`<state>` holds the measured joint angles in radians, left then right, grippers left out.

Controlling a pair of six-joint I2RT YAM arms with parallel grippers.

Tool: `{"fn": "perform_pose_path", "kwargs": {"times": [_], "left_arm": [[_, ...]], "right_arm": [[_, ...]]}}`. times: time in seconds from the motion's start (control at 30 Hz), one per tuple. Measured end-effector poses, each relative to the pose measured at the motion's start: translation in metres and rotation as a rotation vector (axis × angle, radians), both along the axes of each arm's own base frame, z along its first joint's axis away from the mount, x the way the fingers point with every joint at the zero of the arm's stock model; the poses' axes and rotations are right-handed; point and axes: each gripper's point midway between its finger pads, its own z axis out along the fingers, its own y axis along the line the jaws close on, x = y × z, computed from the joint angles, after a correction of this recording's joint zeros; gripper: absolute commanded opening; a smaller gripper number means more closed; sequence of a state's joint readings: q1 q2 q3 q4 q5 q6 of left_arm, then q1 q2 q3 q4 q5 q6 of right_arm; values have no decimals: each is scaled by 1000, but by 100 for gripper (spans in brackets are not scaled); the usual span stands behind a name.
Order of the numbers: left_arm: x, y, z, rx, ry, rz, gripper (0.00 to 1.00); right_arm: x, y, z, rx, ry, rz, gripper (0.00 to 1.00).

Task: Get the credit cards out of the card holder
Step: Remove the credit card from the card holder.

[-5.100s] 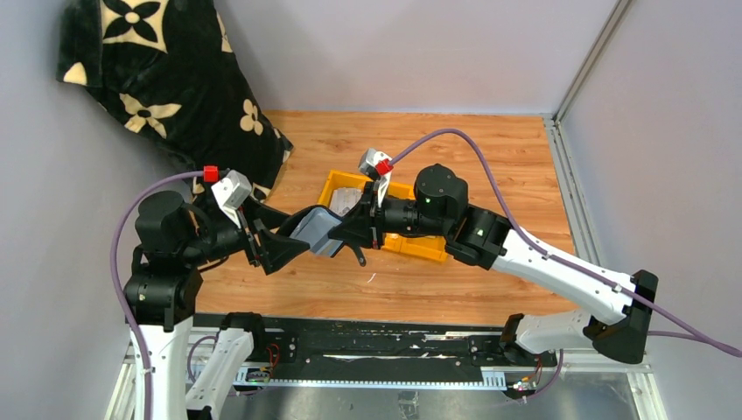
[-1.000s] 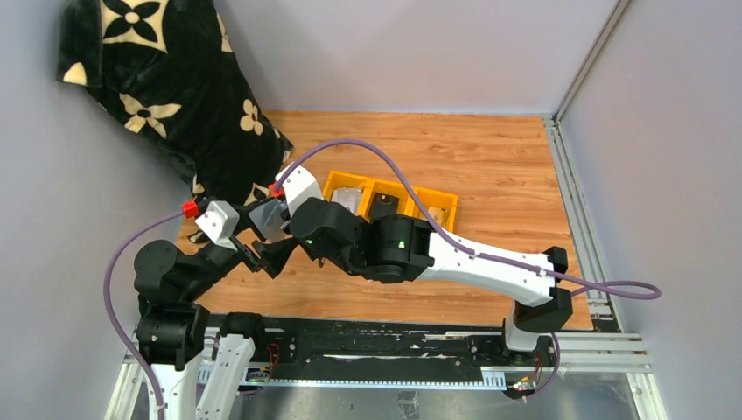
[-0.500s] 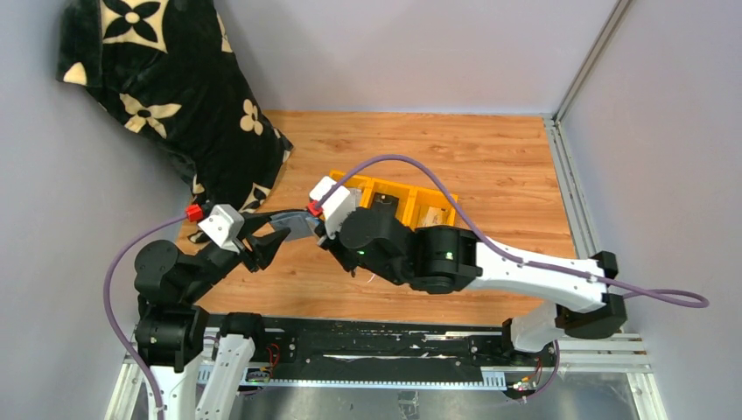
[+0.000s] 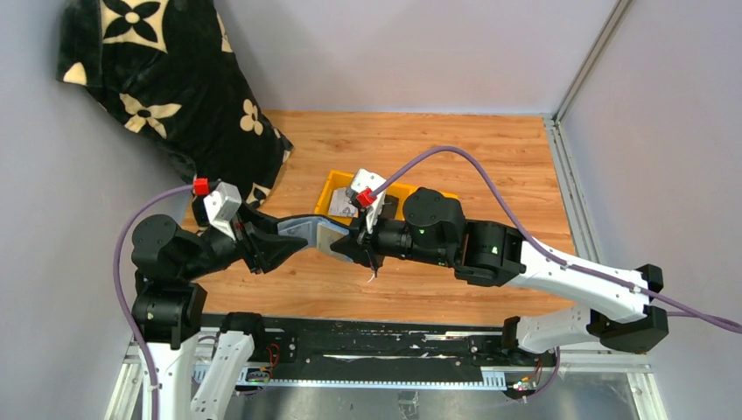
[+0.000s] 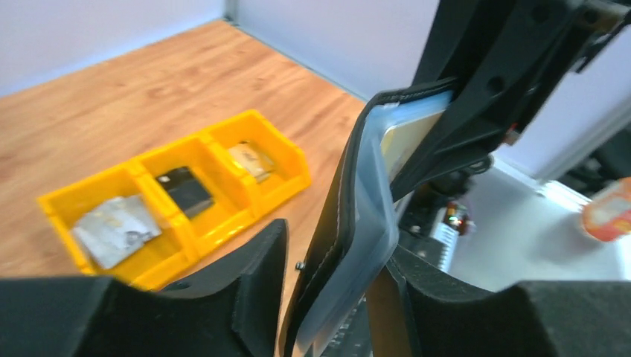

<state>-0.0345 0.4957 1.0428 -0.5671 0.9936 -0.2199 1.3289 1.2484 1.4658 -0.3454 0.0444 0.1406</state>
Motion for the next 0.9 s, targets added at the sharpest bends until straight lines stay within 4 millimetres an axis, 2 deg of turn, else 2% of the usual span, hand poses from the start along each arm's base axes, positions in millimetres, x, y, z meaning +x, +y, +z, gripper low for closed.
{"fn": "perform_pose_path", "kwargs": {"times": [0.17,0.3,0.37,0.43,0.5,0.57,0.7,0.77,0.9], "left_arm": [[-12,-13,7,-63,124,-147,19],[-18,-16,11,-76,147,-185,19],[-21,-16,14,-81,147,-195,27],[-25,-17,19,-86,143,-207,55],[-28,-18,22,-88,135,-217,57],[-30,-18,23,-92,144,-226,50],[-30,-19,22,-95,162,-235,23],[-28,-19,22,-96,171,-234,15],[-24,-19,22,-98,184,-231,13]], "right_arm": [[-3,-3,-7,61,65,92,0],[5,-7,-7,122,127,135,0],[4,-7,-6,145,149,168,0],[0,-6,-3,161,162,202,0],[-5,-6,1,175,171,232,0],[-9,-5,4,184,176,259,0],[-13,-6,7,197,185,292,0],[-13,-8,7,201,192,299,0],[-11,-11,8,207,208,313,0]]}}
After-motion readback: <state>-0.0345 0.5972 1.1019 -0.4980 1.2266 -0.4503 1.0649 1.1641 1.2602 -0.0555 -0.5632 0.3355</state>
